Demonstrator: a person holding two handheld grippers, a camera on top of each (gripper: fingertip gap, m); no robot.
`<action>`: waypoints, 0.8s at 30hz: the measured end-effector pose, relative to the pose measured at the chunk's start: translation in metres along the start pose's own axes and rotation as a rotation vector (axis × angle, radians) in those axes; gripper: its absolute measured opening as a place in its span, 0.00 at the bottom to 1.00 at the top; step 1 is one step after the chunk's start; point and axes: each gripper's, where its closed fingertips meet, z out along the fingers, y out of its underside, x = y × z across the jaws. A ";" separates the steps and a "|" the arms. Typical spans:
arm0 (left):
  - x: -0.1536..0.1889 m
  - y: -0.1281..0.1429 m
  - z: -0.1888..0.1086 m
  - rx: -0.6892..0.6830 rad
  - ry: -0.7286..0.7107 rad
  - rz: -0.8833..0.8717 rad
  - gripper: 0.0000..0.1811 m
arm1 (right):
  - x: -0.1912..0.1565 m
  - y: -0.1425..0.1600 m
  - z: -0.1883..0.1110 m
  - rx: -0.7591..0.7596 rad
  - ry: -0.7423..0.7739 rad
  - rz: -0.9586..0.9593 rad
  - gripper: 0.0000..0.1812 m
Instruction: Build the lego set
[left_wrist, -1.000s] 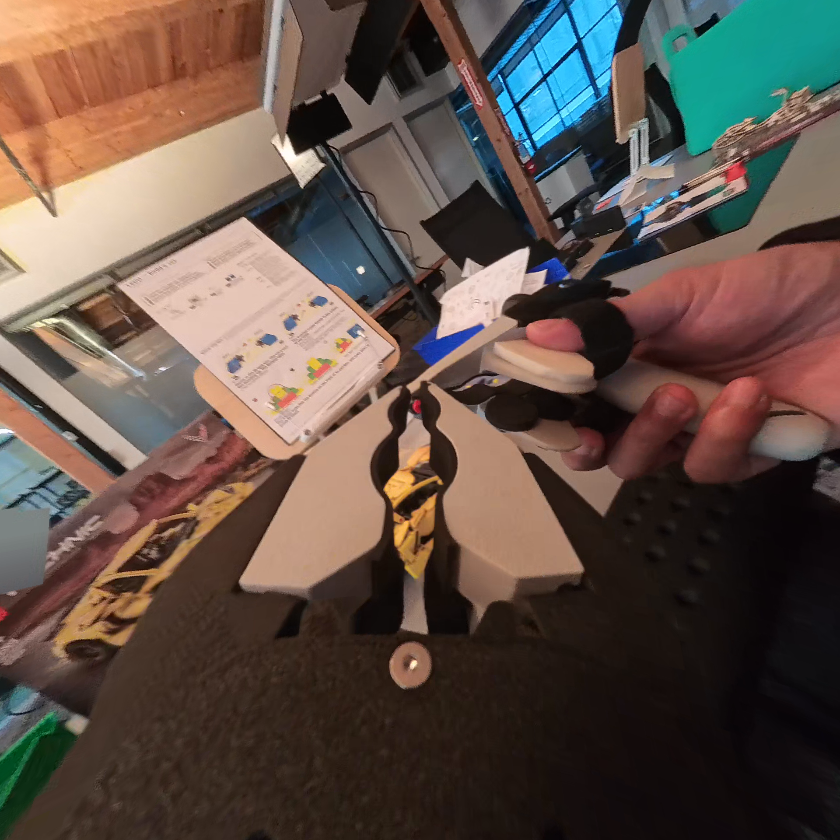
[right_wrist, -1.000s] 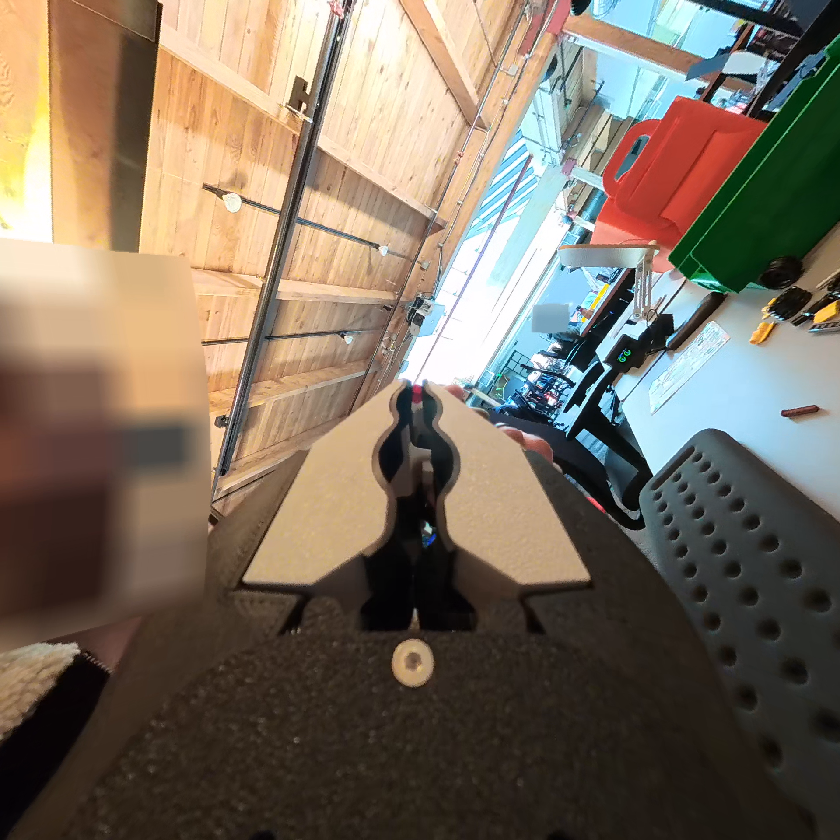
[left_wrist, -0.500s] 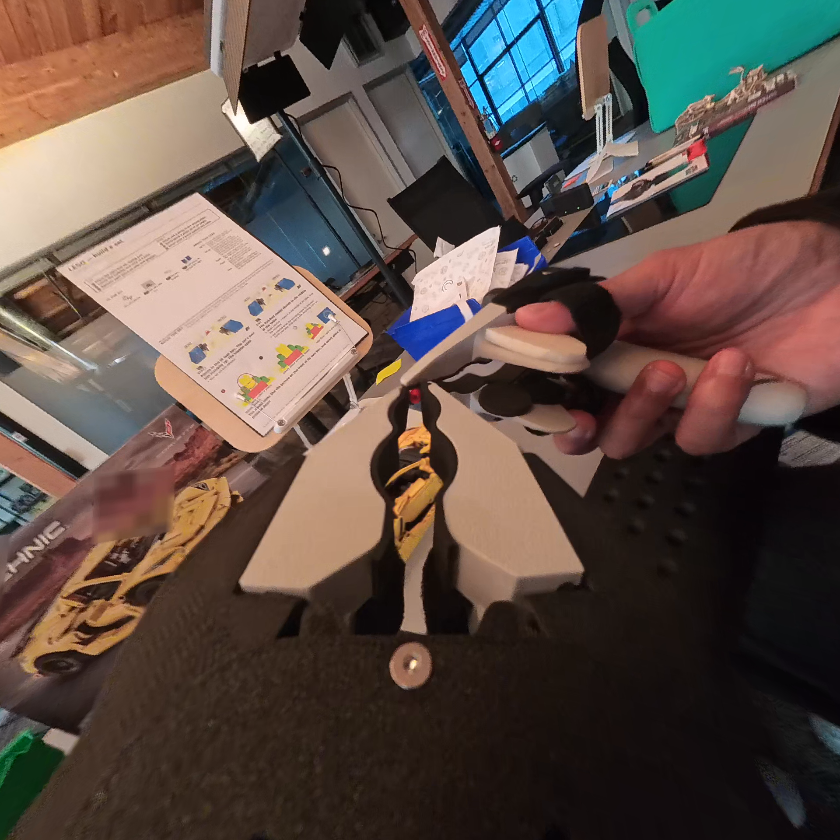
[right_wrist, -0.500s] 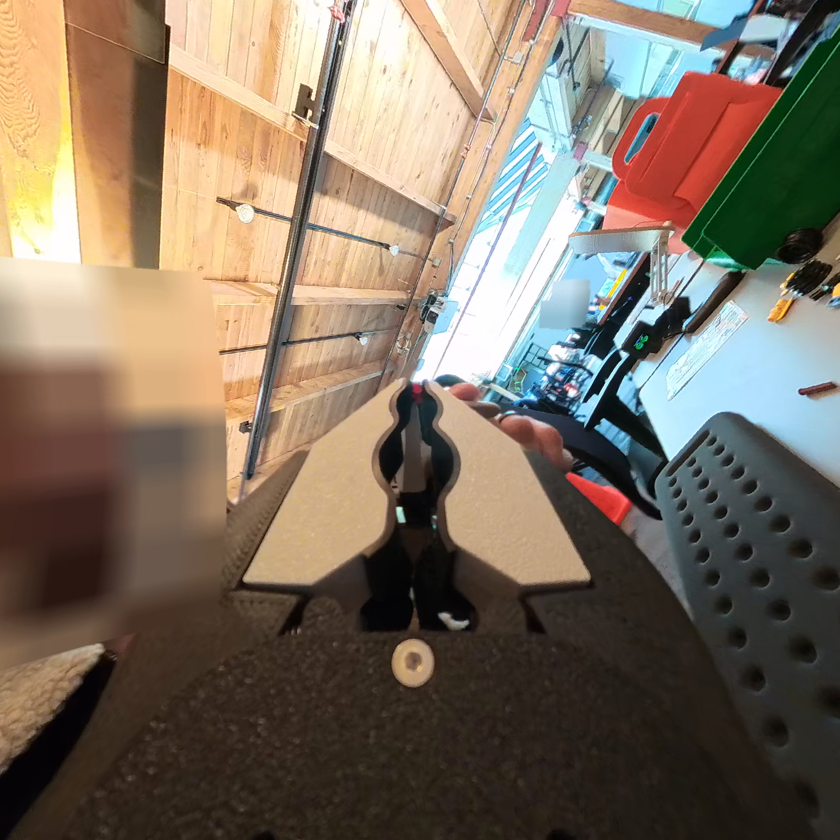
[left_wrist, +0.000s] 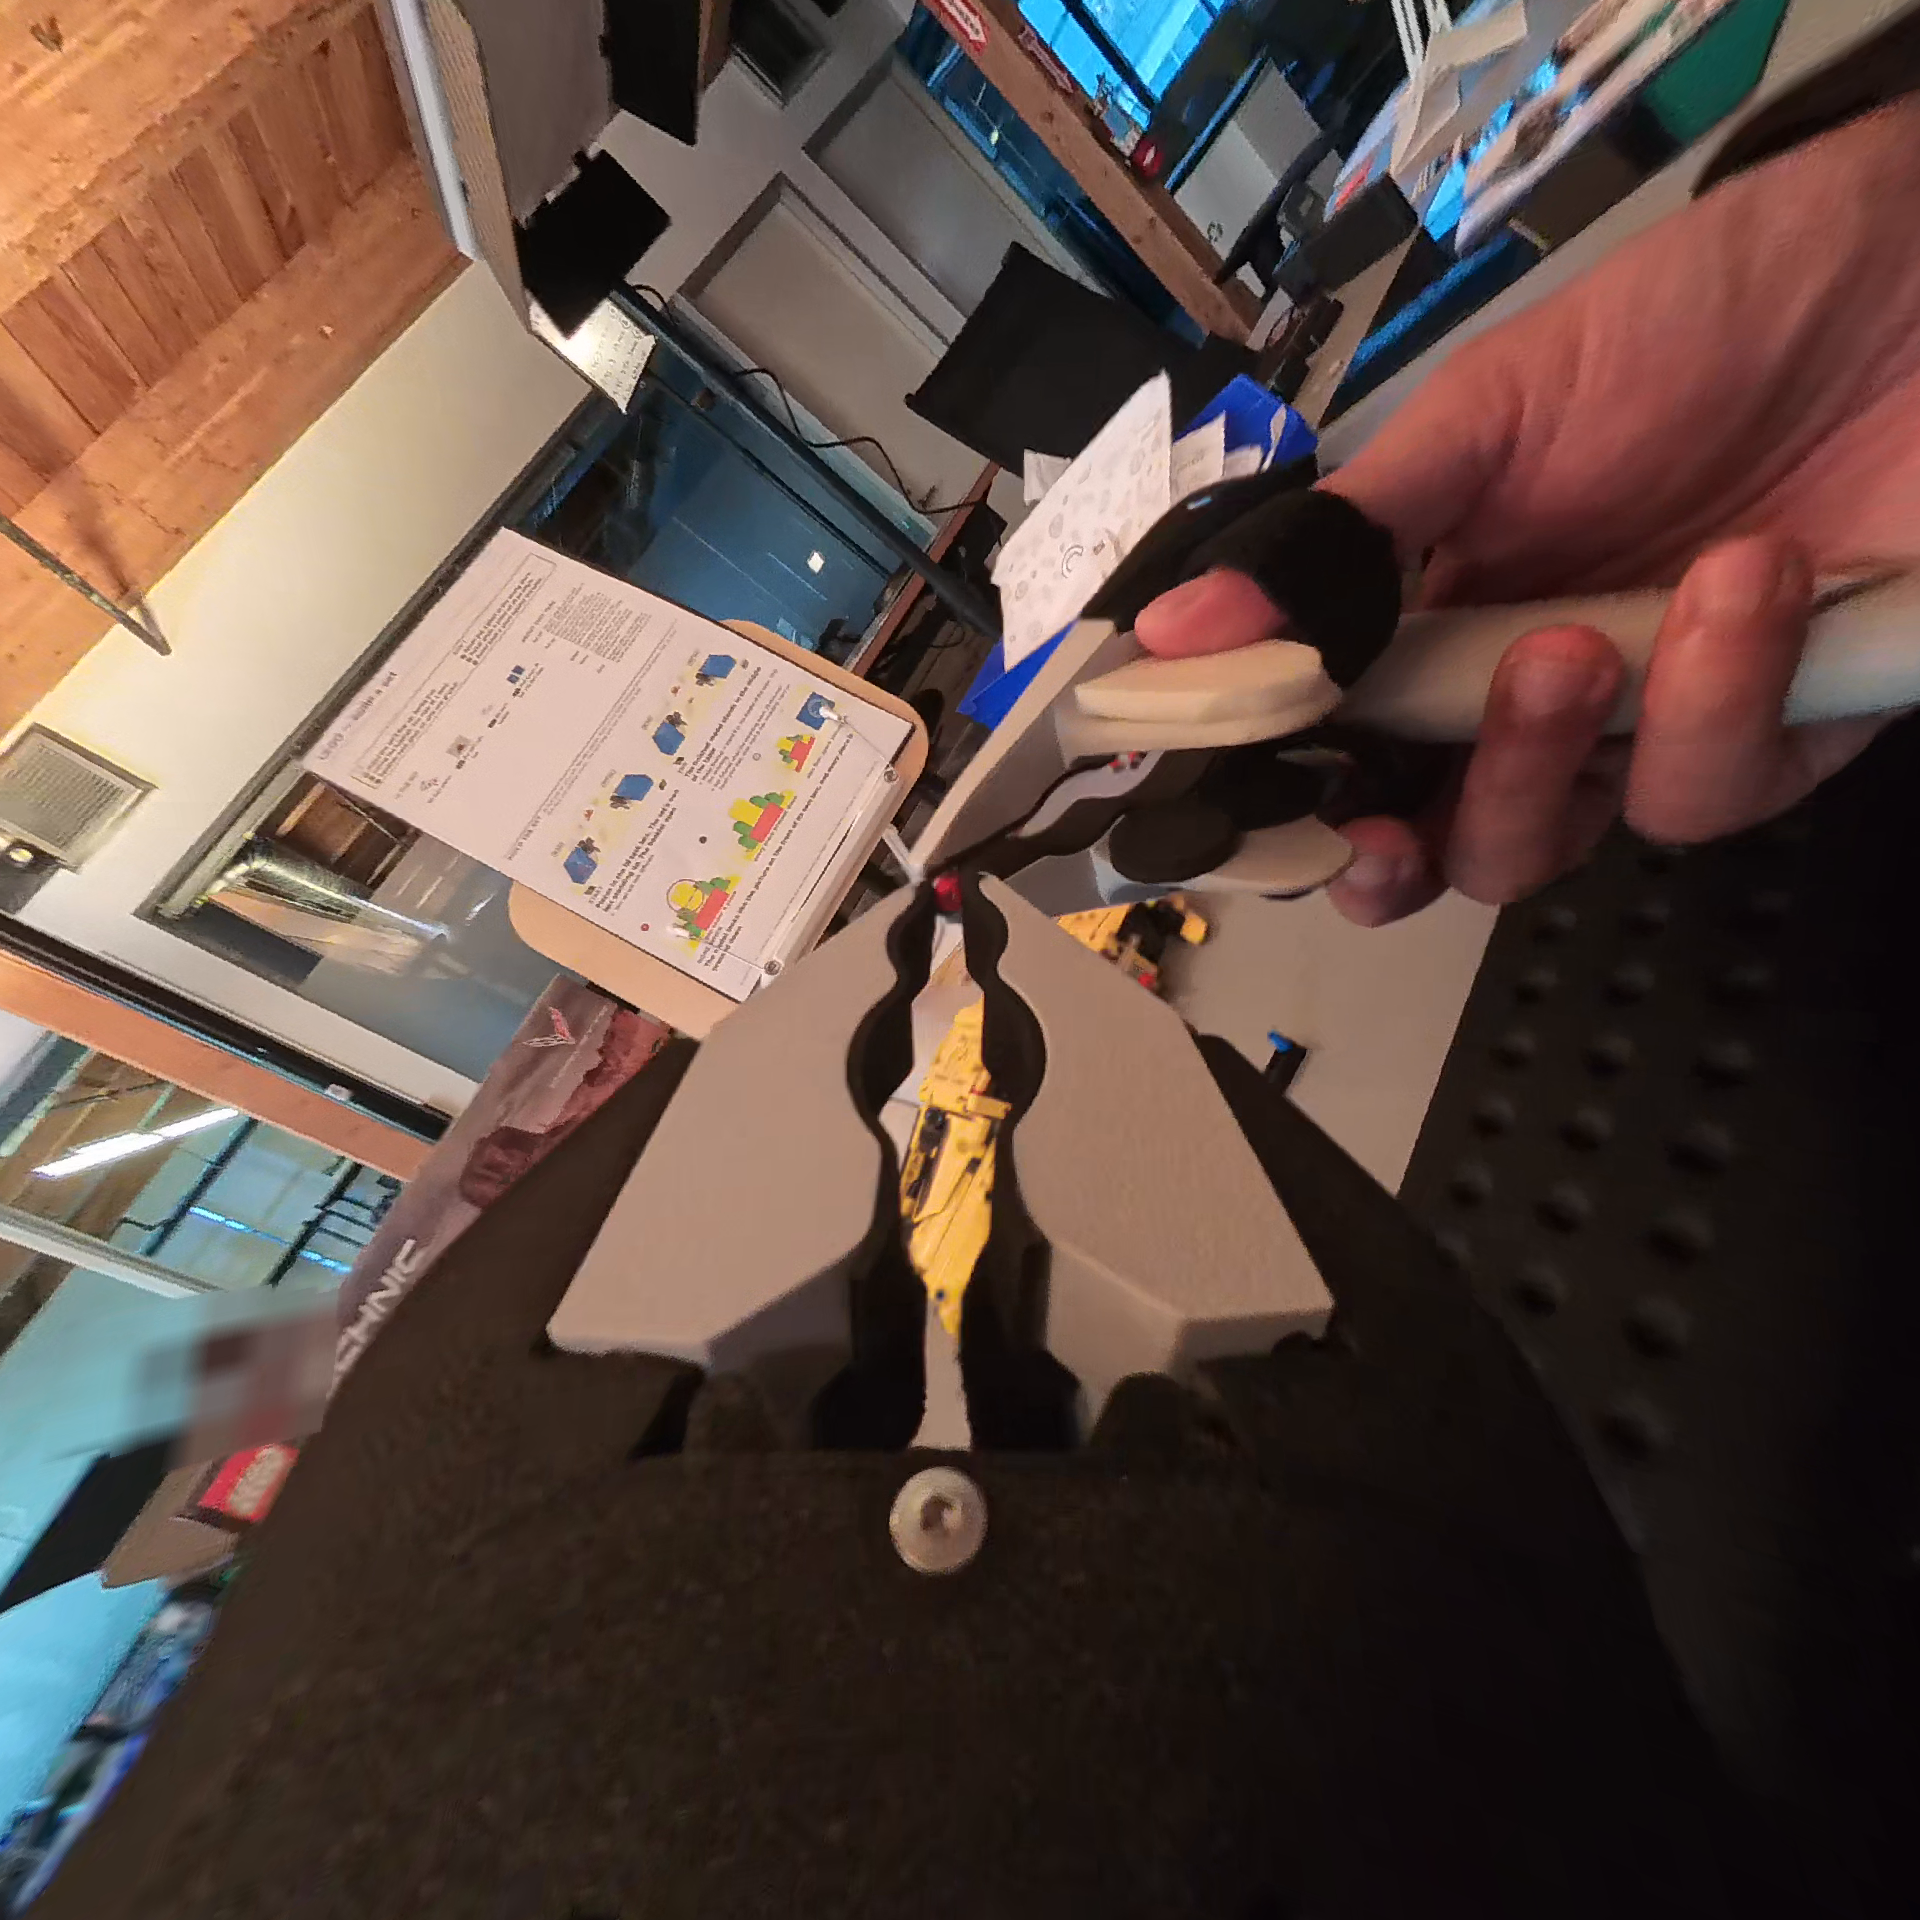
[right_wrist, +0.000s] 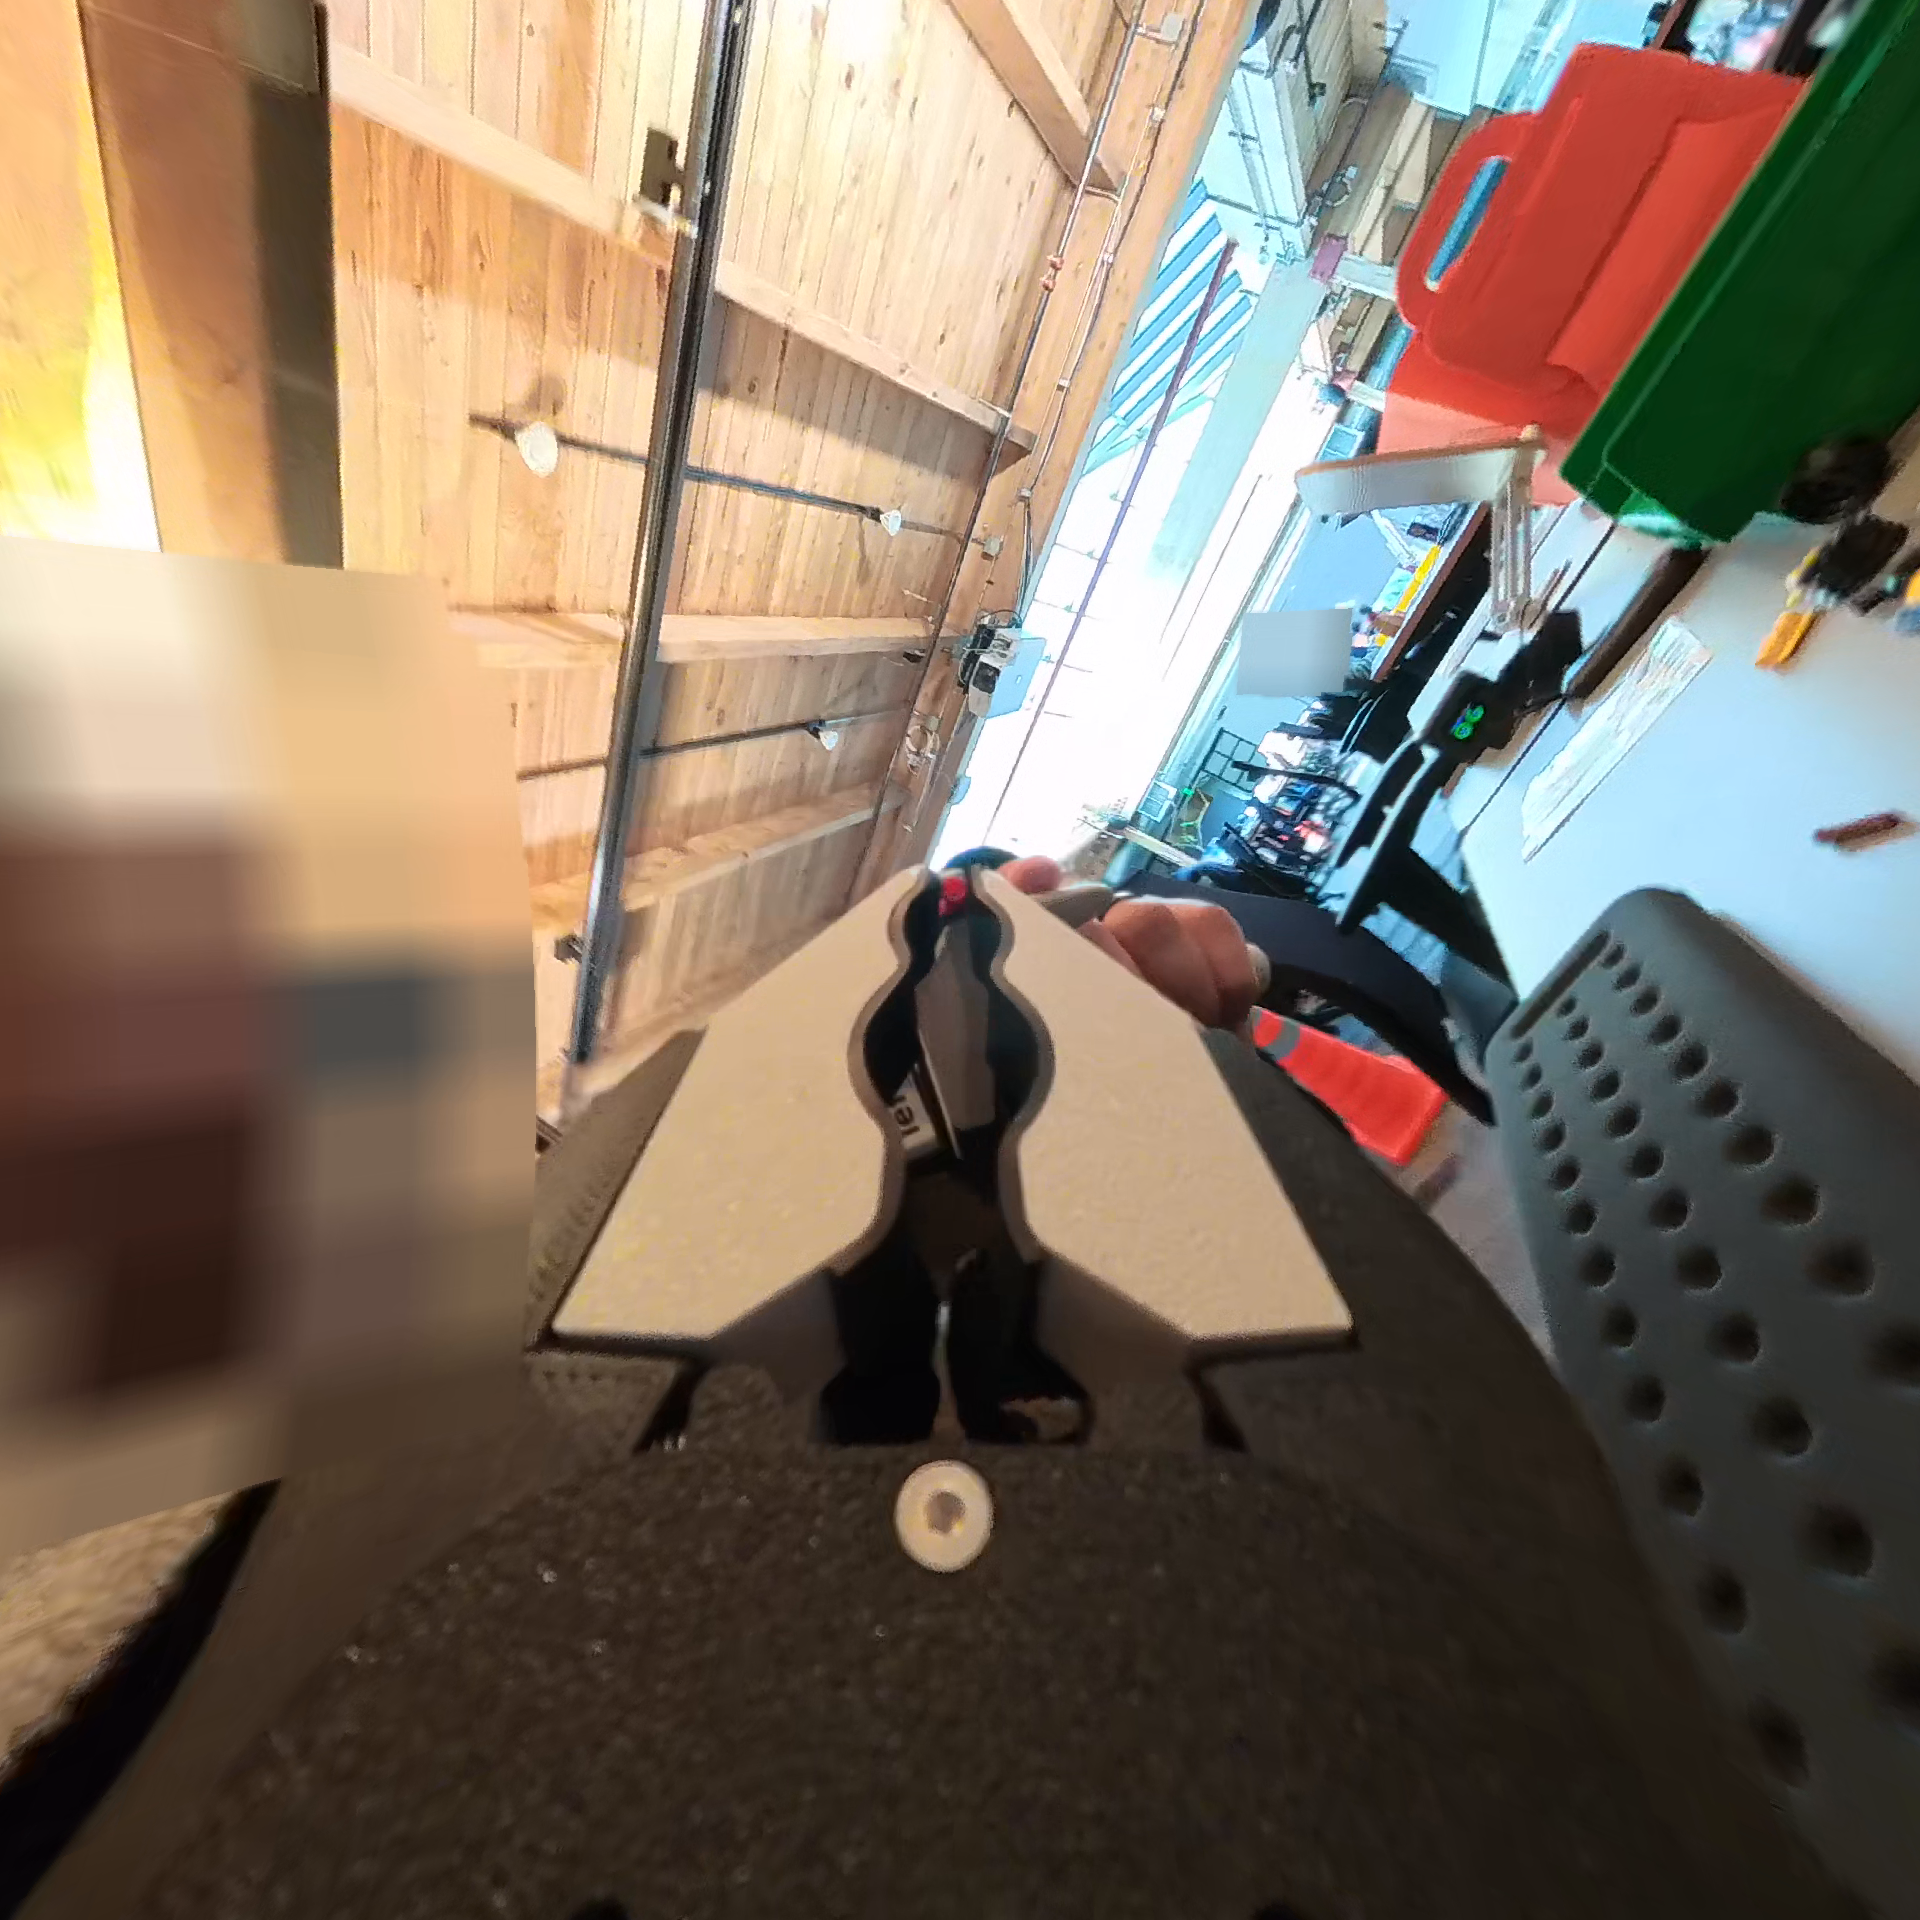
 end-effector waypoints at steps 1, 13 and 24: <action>-0.002 -0.002 -0.001 0.015 0.003 -0.040 0.03 | -0.004 -0.001 0.000 -0.008 -0.002 -0.057 0.04; 0.004 -0.018 -0.014 0.192 0.125 -0.181 0.02 | -0.015 0.015 -0.004 -0.235 0.040 -0.208 0.07; 0.003 -0.018 -0.013 0.184 0.092 -0.119 0.02 | -0.015 0.020 -0.003 -0.249 0.010 -0.142 0.04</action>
